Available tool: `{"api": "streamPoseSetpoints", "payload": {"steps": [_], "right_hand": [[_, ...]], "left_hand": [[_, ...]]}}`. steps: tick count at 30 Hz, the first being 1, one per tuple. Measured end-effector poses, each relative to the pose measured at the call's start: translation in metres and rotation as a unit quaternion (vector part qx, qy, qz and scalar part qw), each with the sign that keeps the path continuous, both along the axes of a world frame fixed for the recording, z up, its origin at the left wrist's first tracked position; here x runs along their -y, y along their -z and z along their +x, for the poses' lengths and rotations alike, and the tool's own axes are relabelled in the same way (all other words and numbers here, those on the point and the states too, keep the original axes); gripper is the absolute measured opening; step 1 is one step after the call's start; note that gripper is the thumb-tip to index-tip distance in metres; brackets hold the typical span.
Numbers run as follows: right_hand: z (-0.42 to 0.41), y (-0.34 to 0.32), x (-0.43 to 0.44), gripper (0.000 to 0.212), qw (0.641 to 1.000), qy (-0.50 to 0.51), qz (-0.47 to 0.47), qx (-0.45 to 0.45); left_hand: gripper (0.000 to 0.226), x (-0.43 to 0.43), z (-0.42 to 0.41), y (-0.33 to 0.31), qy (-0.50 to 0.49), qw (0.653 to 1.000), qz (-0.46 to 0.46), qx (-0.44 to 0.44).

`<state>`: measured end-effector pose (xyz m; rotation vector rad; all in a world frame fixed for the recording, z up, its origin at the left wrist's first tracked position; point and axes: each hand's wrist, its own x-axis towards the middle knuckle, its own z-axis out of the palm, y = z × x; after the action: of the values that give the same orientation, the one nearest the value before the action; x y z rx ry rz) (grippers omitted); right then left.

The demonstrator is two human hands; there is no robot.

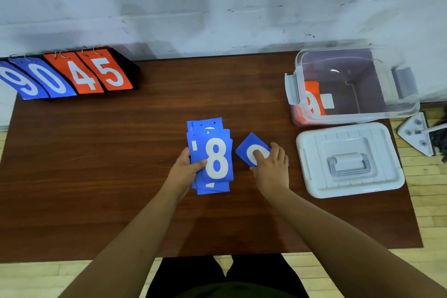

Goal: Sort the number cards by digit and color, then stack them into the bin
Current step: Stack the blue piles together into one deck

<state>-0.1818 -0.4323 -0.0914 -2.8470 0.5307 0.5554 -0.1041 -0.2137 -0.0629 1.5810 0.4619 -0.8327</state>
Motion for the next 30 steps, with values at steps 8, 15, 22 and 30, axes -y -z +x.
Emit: {"api": "streamPoseSetpoints", "payload": {"steps": [8,15,22,30], "right_hand": [[0.033,-0.004,0.018,0.067,0.987,0.13,0.069,-0.061],[0.035,-0.034,0.038,0.014,0.728,0.45,0.511,0.081],[0.03,-0.045,0.033,0.022,0.751,0.411,0.507,0.1],[0.034,-0.053,0.011,0.028,0.779,0.301,0.549,0.039]], "left_hand": [[0.04,-0.009,0.004,0.004,-0.015,0.999,0.03,-0.007],[0.04,0.001,0.01,0.004,-0.054,0.996,0.072,0.022],[0.035,0.033,0.013,-0.01,0.012,0.998,-0.057,-0.01],[0.028,0.061,0.0,-0.021,0.033,0.993,-0.113,-0.023]]}}
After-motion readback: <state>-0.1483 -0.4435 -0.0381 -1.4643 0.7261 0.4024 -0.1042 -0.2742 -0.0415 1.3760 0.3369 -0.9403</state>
